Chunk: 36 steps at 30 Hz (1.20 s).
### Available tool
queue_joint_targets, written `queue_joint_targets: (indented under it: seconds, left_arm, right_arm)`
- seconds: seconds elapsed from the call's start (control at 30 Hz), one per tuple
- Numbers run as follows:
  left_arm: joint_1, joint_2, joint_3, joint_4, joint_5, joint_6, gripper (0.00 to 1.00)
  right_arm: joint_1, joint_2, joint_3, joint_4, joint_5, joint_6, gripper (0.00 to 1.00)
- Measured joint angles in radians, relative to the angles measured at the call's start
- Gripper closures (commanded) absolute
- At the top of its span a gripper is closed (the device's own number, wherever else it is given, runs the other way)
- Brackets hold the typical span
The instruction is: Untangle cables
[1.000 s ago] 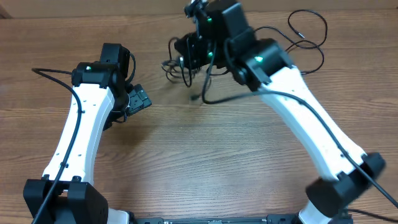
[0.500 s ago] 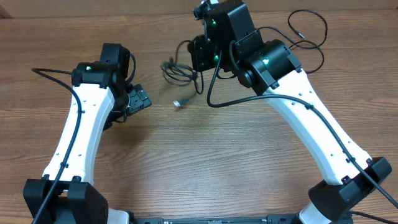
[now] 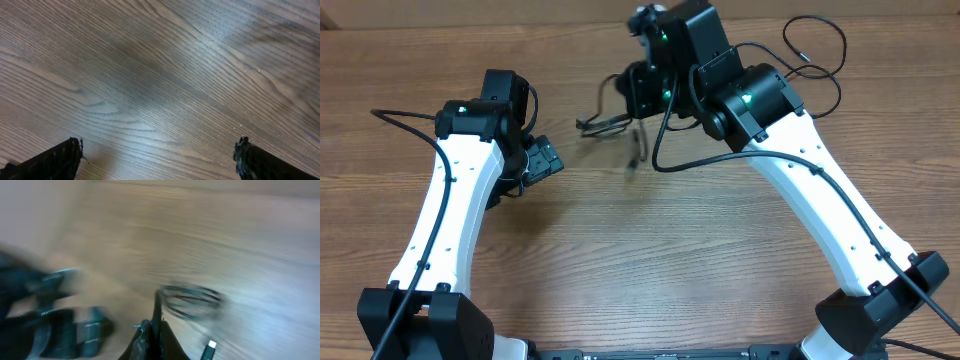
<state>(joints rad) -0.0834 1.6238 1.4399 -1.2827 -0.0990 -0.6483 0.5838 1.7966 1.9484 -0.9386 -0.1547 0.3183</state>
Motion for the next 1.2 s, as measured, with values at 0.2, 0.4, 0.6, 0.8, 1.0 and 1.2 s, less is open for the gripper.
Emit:
queue_joint_targets:
  seconds: [0.2,0.4,0.6,0.8,1.0,1.2]
  left_arm:
    - [0.000,0.000,0.000,0.000,0.000,0.000,0.01]
    - [0.000,0.000,0.000,0.000,0.000,0.000,0.00]
    - [0.000,0.000,0.000,0.000,0.000,0.000,0.01]
    - [0.000,0.000,0.000,0.000,0.000,0.000,0.00]
    - [0.000,0.000,0.000,0.000,0.000,0.000,0.00]
    - [0.000,0.000,0.000,0.000,0.000,0.000,0.01]
  right_arm:
    - [-0.005,0.003,-0.001,-0.002,-0.028,0.103,0.96]
    - [0.000,0.003,-0.001,-0.008,-0.064,0.069,0.96]
    - [-0.002,0.003,-0.001,-0.063,0.121,0.205,0.96]
    - [-0.002,0.003,-0.002,0.023,-0.048,0.163,0.96]
    - [0.000,0.003,-0.002,0.064,-0.172,0.096,0.96]
    - [-0.002,0.004,-0.004,-0.058,0.041,0.198,0.96]
